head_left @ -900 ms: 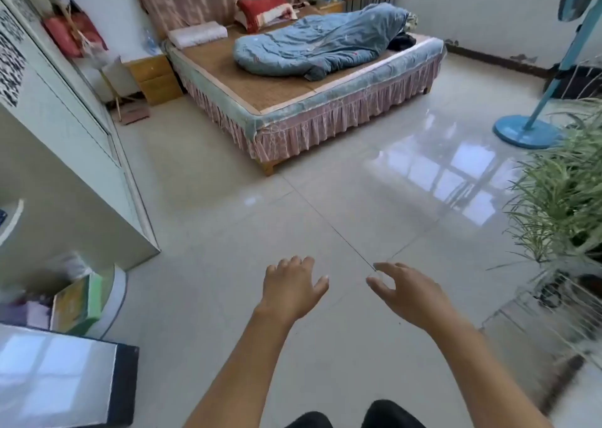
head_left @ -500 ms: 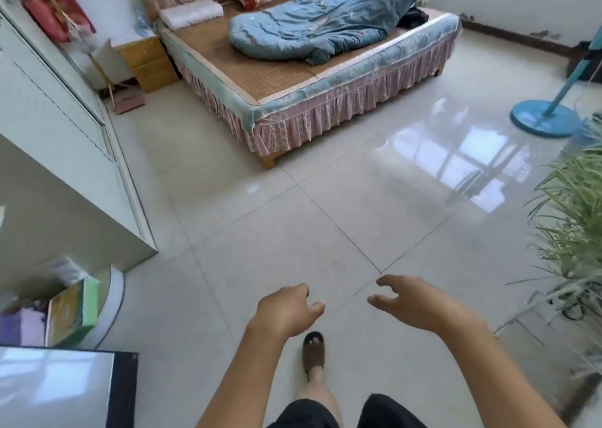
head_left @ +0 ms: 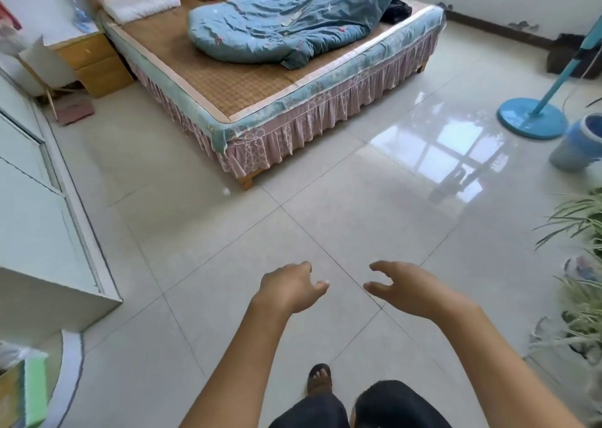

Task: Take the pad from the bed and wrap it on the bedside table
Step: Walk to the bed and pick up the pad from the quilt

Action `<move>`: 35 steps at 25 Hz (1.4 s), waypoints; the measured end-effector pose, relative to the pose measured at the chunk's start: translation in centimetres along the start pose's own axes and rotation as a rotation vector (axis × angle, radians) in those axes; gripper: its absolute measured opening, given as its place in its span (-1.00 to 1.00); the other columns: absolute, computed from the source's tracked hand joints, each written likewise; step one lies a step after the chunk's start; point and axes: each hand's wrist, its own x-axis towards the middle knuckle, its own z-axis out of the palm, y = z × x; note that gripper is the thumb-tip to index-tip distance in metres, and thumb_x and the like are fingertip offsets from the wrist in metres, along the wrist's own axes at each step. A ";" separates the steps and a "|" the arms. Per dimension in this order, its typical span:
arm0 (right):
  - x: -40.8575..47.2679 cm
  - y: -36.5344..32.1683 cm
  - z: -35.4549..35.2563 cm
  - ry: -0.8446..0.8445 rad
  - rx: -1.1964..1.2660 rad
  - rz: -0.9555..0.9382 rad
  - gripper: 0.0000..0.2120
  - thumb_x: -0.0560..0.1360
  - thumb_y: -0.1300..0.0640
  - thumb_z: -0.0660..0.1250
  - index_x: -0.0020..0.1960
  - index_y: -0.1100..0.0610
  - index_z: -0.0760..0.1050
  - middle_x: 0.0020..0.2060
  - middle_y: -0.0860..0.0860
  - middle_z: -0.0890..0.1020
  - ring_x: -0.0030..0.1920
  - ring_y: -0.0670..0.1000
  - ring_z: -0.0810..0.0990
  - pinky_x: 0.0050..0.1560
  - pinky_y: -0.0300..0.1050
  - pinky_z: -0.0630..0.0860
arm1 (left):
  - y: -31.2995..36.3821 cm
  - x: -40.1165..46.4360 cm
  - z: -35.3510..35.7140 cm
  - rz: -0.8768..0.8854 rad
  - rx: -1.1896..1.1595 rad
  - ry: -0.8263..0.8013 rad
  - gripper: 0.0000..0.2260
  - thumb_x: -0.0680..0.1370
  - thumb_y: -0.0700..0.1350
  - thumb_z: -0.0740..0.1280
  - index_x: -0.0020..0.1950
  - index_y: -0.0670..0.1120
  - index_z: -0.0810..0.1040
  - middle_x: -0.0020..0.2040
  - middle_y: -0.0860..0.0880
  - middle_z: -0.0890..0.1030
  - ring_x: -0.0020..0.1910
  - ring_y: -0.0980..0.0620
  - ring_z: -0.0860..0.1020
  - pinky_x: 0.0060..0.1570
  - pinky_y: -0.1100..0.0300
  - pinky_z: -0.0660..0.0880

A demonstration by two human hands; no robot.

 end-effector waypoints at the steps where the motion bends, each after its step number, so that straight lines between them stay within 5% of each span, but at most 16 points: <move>1: 4.7 1.0 -2.8 0.012 0.037 0.039 -0.50 0.49 -0.22 0.19 0.38 -0.07 0.29 0.33 0.00 0.46 0.31 0.02 0.43 0.20 -0.06 0.39 | 1.4 5.5 -2.6 -0.008 -0.011 -0.015 -0.53 0.56 0.19 0.09 0.35 -0.07 0.36 0.32 -0.08 0.48 0.24 -0.08 0.48 0.11 0.07 0.38; 2: 11.0 2.4 -6.6 0.008 0.073 0.096 -0.50 0.49 -0.22 0.19 0.37 -0.07 0.29 0.33 0.00 0.46 0.30 0.02 0.43 0.20 -0.06 0.39 | 3.6 12.8 -6.3 -0.035 -0.025 -0.048 -0.54 0.57 0.18 0.09 0.33 -0.08 0.37 0.31 -0.08 0.49 0.22 -0.08 0.49 0.11 0.07 0.39; 7: 11.9 2.5 -8.1 -0.035 0.070 0.082 -0.50 0.50 -0.20 0.19 0.38 -0.05 0.28 0.35 0.00 0.44 0.33 0.01 0.40 0.26 -0.06 0.37 | 4.5 13.5 -7.1 0.059 0.041 -0.076 -0.60 0.59 0.13 0.08 0.31 -0.09 0.38 0.28 -0.08 0.50 0.18 -0.08 0.50 0.06 0.09 0.40; 20: 35.7 13.3 -31.1 -0.005 -0.006 0.015 -0.51 0.52 -0.20 0.13 0.40 -0.04 0.25 0.34 -0.03 0.44 0.30 0.01 0.42 0.18 -0.07 0.41 | 21.0 39.5 -20.8 -0.018 -0.034 -0.022 -0.59 0.60 0.14 0.06 0.32 -0.07 0.38 0.27 -0.07 0.51 0.17 -0.06 0.50 0.09 0.07 0.42; 35: 64.7 14.2 -51.3 -0.016 -0.084 -0.018 -0.53 0.55 -0.15 0.13 0.40 0.00 0.25 0.32 0.04 0.46 0.30 0.06 0.42 0.21 -0.01 0.41 | 27.5 69.6 -37.7 -0.011 -0.044 -0.015 -0.60 0.59 0.13 0.08 0.28 -0.10 0.39 0.29 -0.13 0.49 0.22 -0.12 0.47 0.13 0.02 0.41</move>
